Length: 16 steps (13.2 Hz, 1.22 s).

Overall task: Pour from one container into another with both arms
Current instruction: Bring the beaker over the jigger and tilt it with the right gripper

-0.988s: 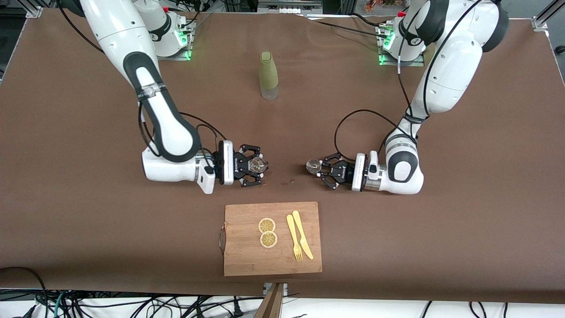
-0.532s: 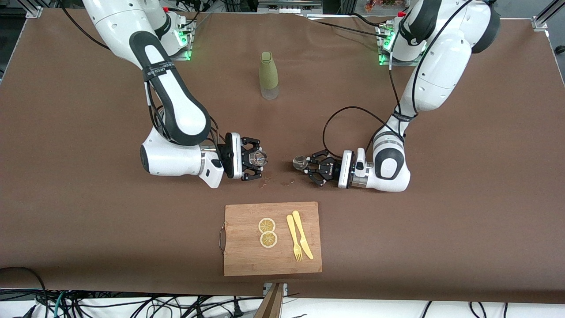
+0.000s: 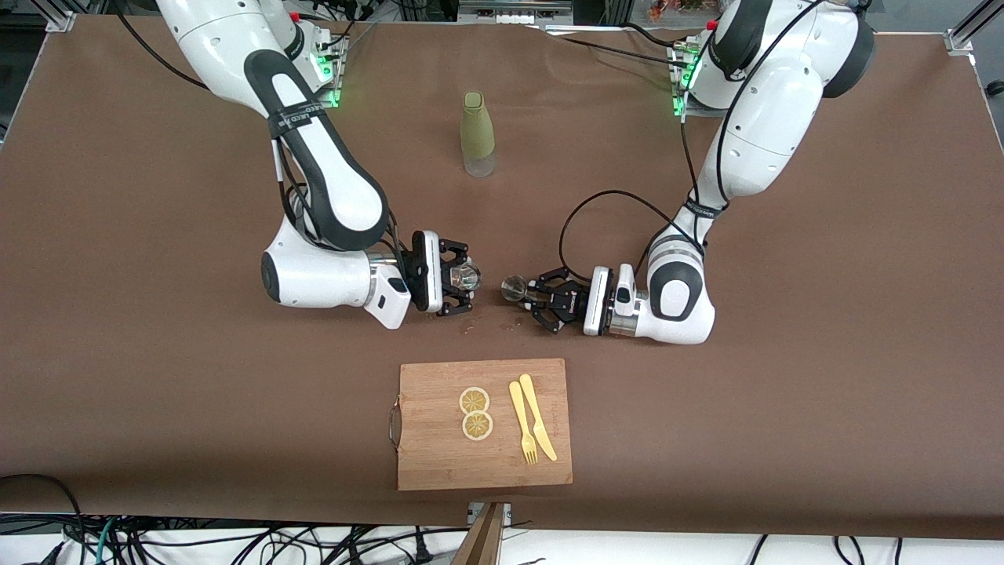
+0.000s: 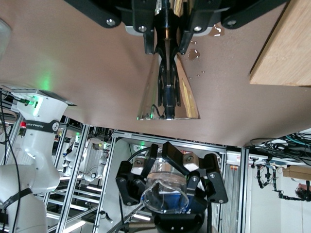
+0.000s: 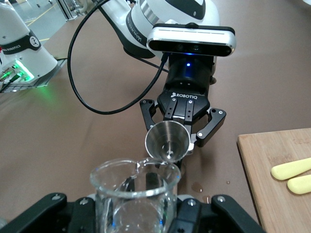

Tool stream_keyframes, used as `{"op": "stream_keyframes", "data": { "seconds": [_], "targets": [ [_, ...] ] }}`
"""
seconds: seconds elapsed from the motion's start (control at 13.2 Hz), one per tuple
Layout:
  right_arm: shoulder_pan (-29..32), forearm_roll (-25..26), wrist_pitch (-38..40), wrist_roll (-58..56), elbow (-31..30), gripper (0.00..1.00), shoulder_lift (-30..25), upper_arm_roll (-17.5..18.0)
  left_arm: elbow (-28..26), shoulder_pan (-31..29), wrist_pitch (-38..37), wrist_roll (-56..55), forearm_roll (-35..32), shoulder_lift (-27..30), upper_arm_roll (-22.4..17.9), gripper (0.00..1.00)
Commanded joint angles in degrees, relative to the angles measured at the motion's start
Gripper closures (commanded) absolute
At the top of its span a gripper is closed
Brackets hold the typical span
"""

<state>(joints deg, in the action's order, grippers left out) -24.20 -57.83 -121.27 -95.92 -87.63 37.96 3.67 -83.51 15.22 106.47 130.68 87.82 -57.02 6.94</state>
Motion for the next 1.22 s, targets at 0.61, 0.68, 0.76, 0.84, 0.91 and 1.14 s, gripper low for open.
{"op": "stream_keyframes", "data": {
  "seconds": [0.61,0.68,0.76,0.84,0.91,1.14],
  "targets": [
    [-3.2,4.2,-4.6,5.0,-0.4,1.00,-1.3,-0.7,3.9,2.4,2.0,1.9,1.9,-2.5,0.1,1.00],
    [-3.2,5.8,-4.6,6.1,-0.6,1.00,-1.3,-0.7,3.9,2.4,1.7,2.1,2.0,-2.5,0.0,1.00],
    [-3.2,7.5,-4.6,6.9,-0.4,1.00,-1.3,-0.7,3.9,2.4,1.5,2.2,2.1,-2.5,0.2,1.00],
    [-3.3,8.8,-4.6,7.8,-0.4,1.00,-1.4,-0.7,3.9,2.4,1.5,2.5,2.6,-2.5,0.2,1.00],
    [-3.4,9.5,-4.6,8.2,-0.4,1.00,-1.4,-0.6,3.9,2.4,1.4,2.6,2.7,-2.5,0.2,1.00],
    [-3.8,10.3,-4.9,8.6,0.3,1.00,-1.4,-0.7,3.9,2.4,1.5,2.8,2.8,-2.5,0.3,1.00]
  ]
}}
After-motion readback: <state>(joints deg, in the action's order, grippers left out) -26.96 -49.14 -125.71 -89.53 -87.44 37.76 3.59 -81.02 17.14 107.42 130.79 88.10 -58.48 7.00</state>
